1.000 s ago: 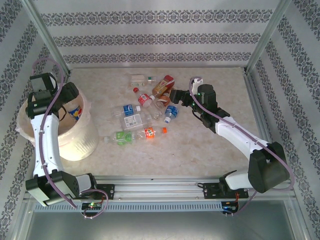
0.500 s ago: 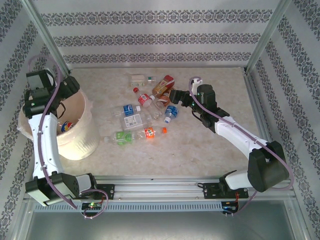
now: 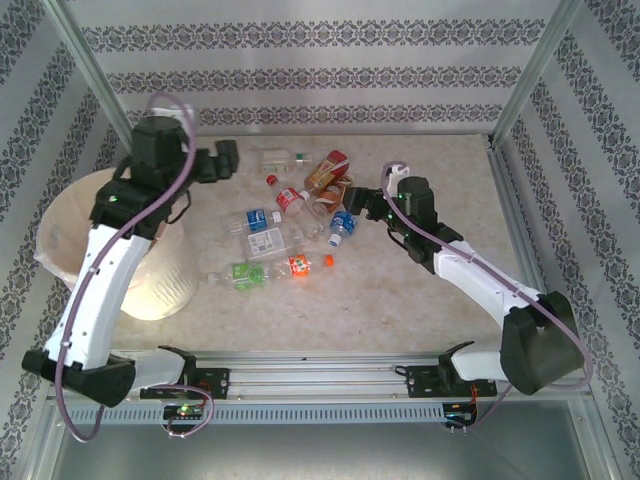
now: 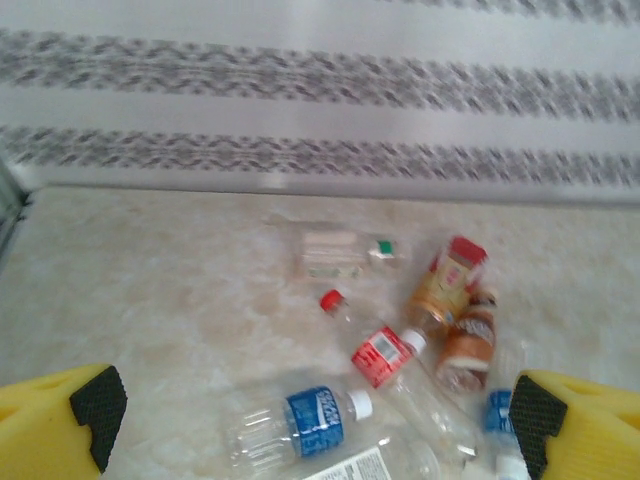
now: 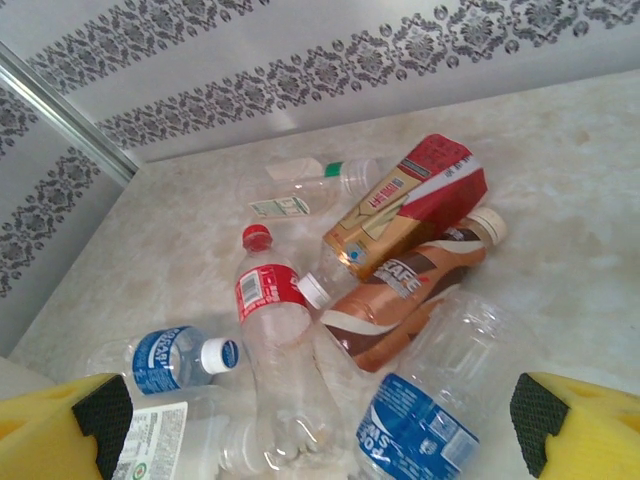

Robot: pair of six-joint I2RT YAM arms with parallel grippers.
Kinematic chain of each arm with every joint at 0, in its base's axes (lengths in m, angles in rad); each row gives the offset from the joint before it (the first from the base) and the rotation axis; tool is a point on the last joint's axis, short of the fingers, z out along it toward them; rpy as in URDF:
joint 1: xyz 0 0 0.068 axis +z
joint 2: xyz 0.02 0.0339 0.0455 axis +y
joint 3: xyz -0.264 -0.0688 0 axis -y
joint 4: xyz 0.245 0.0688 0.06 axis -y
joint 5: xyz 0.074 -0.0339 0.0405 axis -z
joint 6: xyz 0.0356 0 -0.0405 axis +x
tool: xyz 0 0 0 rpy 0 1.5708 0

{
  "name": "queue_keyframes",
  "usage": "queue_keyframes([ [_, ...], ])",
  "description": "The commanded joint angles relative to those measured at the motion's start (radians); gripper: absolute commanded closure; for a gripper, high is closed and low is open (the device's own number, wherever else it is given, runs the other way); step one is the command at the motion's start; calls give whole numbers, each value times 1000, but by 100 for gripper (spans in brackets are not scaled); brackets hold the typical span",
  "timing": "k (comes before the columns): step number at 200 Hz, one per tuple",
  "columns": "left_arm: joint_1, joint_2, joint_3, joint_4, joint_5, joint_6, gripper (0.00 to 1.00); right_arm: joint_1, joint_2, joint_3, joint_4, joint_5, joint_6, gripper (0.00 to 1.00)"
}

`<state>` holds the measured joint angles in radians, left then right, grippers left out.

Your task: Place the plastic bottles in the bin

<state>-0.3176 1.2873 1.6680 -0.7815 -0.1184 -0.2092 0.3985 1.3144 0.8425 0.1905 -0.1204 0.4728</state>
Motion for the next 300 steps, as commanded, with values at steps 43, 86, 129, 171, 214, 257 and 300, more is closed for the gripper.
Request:
queue_keyframes([
  [43, -276, 189, -46, -221, -67, 274, 0, -20, -135, -114, -18, 87, -42, 2],
  [86, -375, 231, -262, -315, -33, 217, 0, -21, -184, -151, -34, 113, -86, 2],
  [129, -381, 278, -401, -278, -140, -58, 0, -22, -187, -155, -44, 112, -104, 2],
  [171, -325, 288, -491, -140, -184, -451, 0, -23, -177, -148, -42, 85, -105, 2],
  [214, -319, 217, -533, -143, -157, -826, 0, -21, -202, -167, -48, 94, -108, 2],
  [257, -299, 154, -620, -123, -82, -1145, 0, -22, -196, -177, -38, 98, -121, 2],
  [300, -296, 103, -698, -115, -93, -1396, 0, -23, -182, -175, -36, 74, -139, 2],
])
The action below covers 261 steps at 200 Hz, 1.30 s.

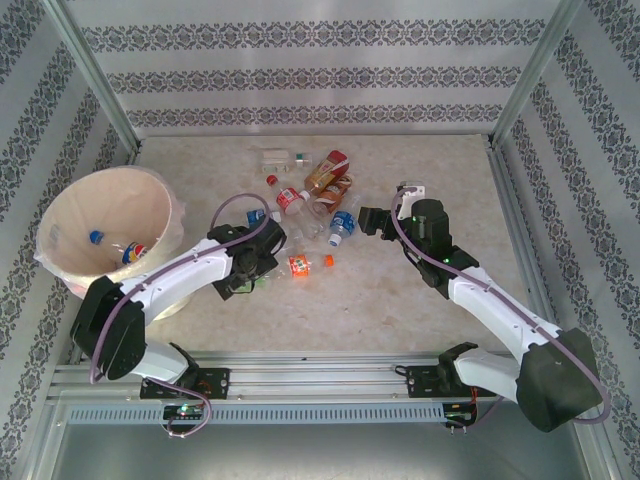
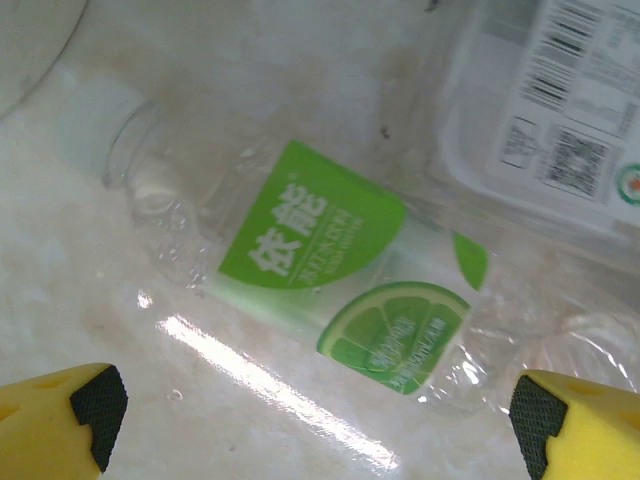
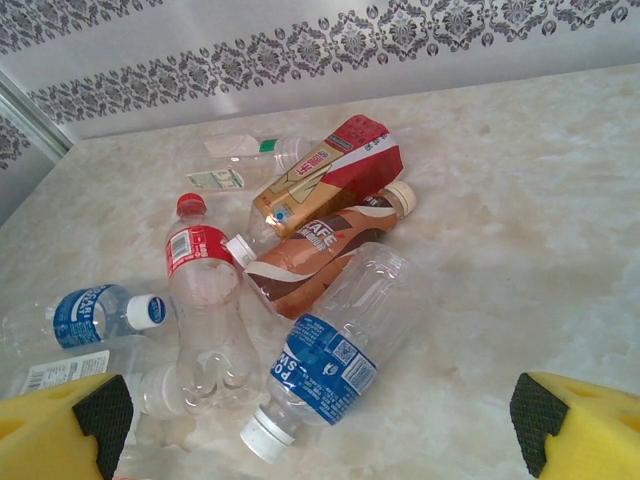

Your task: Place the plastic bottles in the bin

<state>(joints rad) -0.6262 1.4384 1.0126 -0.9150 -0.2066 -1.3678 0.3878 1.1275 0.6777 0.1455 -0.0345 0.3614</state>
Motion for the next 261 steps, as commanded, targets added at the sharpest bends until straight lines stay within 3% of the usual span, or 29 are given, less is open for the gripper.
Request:
queue_keyframes([
  [1, 13, -50, -47, 21, -5, -242, 0, -12, 5, -10, 9, -11, -29, 2],
  [33, 44, -81, -126, 100, 33, -361, 0, -12, -3, -15, 9, -13, -47, 2],
  [70, 82, -89, -172, 173, -1, -443, 0, -11, -8, -17, 8, -16, -61, 2],
  [97, 101, -52, -177, 275, -3, -434, 0, -11, -2, -12, 7, -19, -68, 2],
  [164, 109, 87, -142, 290, 53, -437, 0, -11, -3, -6, -10, -24, -76, 2],
  [261, 108, 54, -199, 283, 67, -340, 26, -10, 40, 13, -8, -60, -80, 2],
])
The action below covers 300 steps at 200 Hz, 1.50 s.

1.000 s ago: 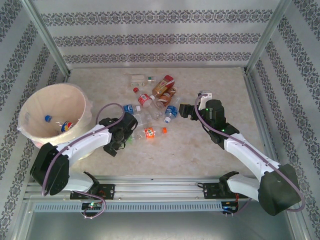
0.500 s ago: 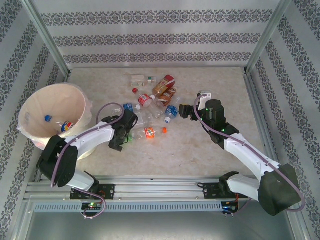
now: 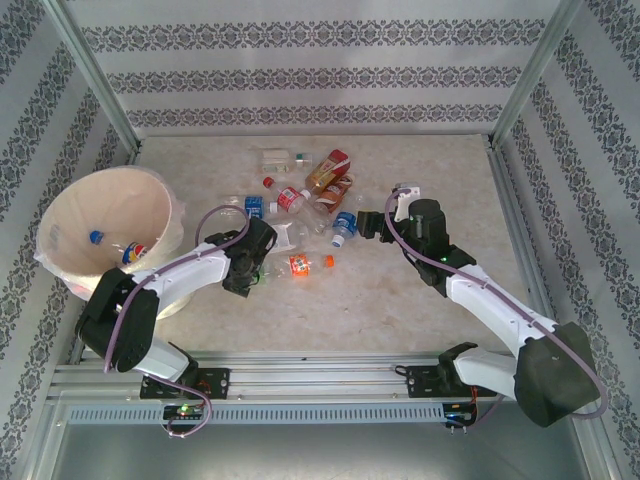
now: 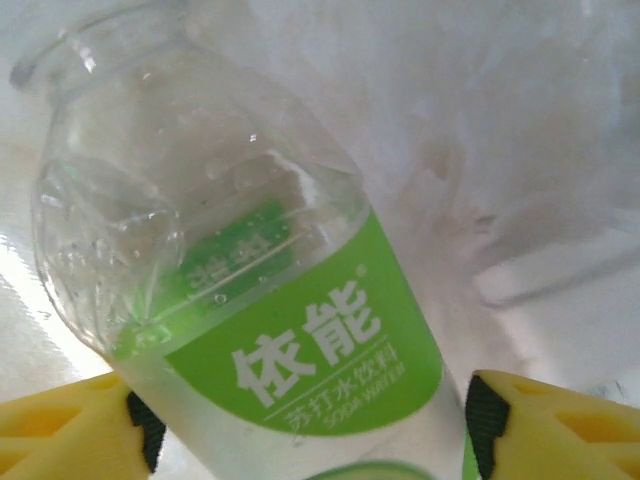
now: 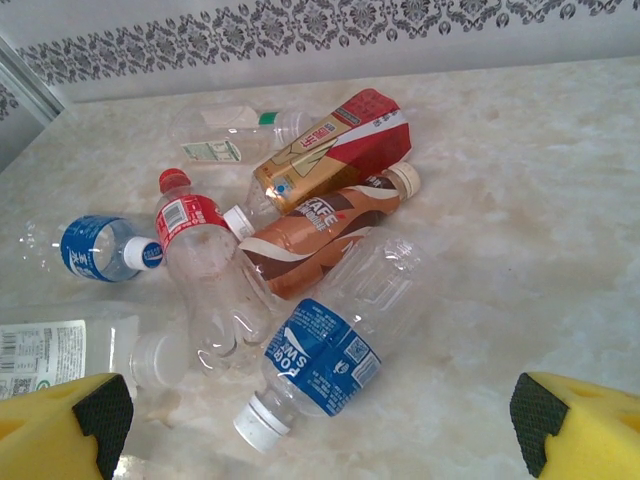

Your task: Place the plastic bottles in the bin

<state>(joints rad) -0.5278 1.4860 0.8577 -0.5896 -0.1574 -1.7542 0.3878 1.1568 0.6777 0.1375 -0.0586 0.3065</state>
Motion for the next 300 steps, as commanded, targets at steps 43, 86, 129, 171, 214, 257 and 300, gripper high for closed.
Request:
queue_keyframes([
  [43, 11, -7, -14, -54, -28, 111, 37, -2, 12, 13, 20, -102, -49, 2],
  [86, 10, -8, -20, 10, -25, 147, 42, 5, 13, 10, 20, -103, -64, 2],
  [129, 9, -53, 3, 30, -40, 228, 51, 62, -1, -25, 80, -171, -171, 2],
  [171, -20, -119, 121, -77, -84, 420, 53, 128, 0, -36, 86, -128, -250, 2],
  [214, -52, -213, 242, -168, -138, 589, 54, 128, -13, -41, 102, -90, -248, 2],
  [257, -52, -218, 407, -96, -113, 860, 54, 128, -23, -43, 136, -25, -235, 2],
  [300, -49, -193, 686, -218, -176, 1085, 54, 126, -30, -35, 140, 23, -231, 2],
])
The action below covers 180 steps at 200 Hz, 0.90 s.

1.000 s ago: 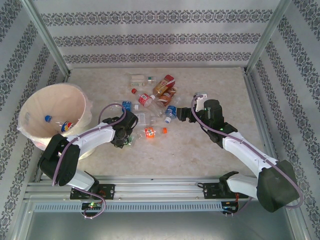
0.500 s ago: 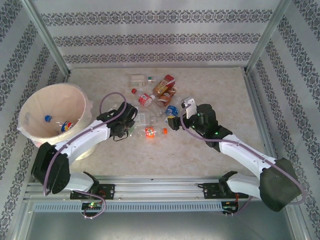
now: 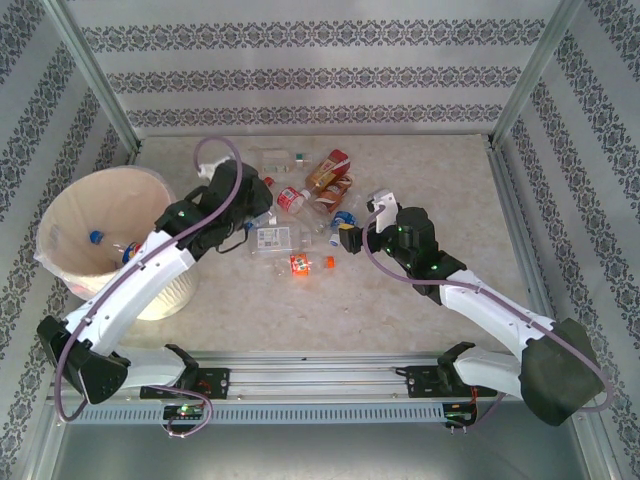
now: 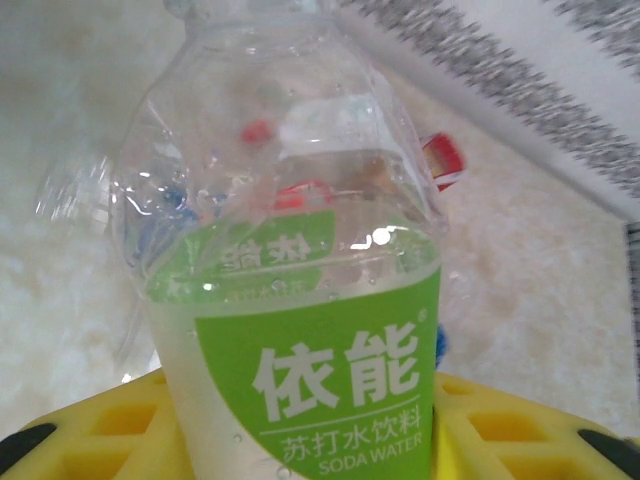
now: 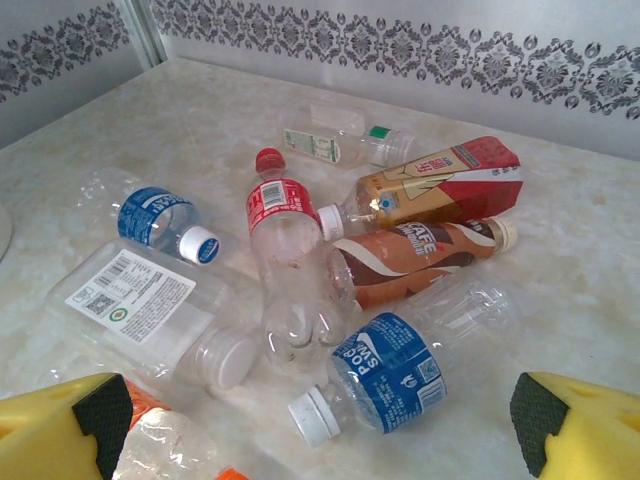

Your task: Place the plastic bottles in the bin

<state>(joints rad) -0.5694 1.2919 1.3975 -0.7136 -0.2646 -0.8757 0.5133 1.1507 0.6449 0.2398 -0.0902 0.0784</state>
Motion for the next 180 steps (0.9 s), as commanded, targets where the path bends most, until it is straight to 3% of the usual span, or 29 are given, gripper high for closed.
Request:
queue_keyframes([
  [1, -8, 1, 152, -100, -73, 211, 54, 1, -24, -2, 38, 56, -3, 2],
  [35, 9, -29, 266, -159, -239, 341, 54, -1, -14, 10, 42, 76, 1, 2],
  [71, 111, -45, 360, -242, -358, 433, 54, -1, 5, 33, 43, 70, 6, 2],
  [129, 438, -3, 468, -525, -262, 425, 55, 1, 21, 51, 40, 60, 16, 2],
  [180, 647, -44, 339, -580, -214, 448, 56, 2, 49, 69, 37, 49, 21, 2],
])
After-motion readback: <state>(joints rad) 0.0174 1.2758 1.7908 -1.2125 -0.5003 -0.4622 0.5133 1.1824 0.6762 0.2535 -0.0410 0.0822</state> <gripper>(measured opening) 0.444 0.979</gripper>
